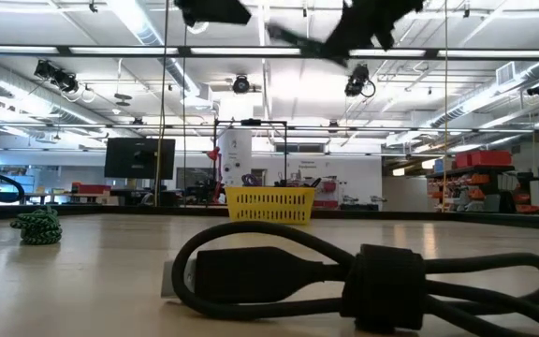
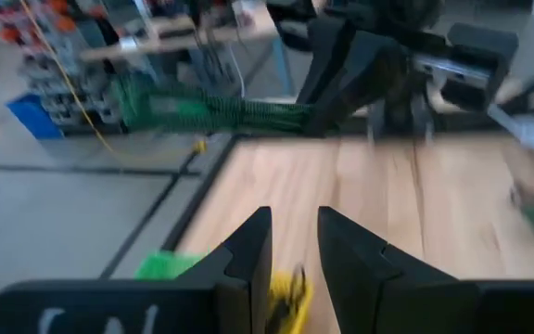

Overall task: Pick & Place USB Port
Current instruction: Put the green charger cable into the green basket

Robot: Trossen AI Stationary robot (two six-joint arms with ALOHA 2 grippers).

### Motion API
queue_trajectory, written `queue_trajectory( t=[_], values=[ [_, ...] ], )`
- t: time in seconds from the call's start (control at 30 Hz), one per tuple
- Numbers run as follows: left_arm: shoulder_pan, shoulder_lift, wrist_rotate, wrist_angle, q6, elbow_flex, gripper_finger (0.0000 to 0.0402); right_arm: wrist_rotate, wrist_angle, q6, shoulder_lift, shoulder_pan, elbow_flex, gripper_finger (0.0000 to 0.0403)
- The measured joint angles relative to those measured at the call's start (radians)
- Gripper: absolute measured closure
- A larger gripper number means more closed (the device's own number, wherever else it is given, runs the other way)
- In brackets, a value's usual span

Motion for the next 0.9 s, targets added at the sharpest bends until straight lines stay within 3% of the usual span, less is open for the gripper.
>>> queue_trajectory(
  t=[0.07, 0.17, 0.43, 0.9],
  values=[
    [0.018, 0.000, 0.022, 0.069, -0.006, 0.000, 0.0306, -0.010, 0.096, -0.063, -0.025, 0.001, 0.000, 0.0392],
    [0.054, 0.000, 0.141, 0.171, -0.039, 0.000, 0.0306, -0.085, 0.209, -0.139, -0.034, 0.002, 0.001, 0.0392],
    [0.121, 0.000, 0.364, 0.304, -0.091, 0.000, 0.0306, -0.193, 0.369, -0.230, -0.003, 0.002, 0.001, 0.0392],
    [0.127, 0.000, 0.389, 0.366, -0.097, 0.000, 0.0305, -0.246, 0.484, -0.251, 0.073, 0.002, 0.001, 0.0392]
  ],
)
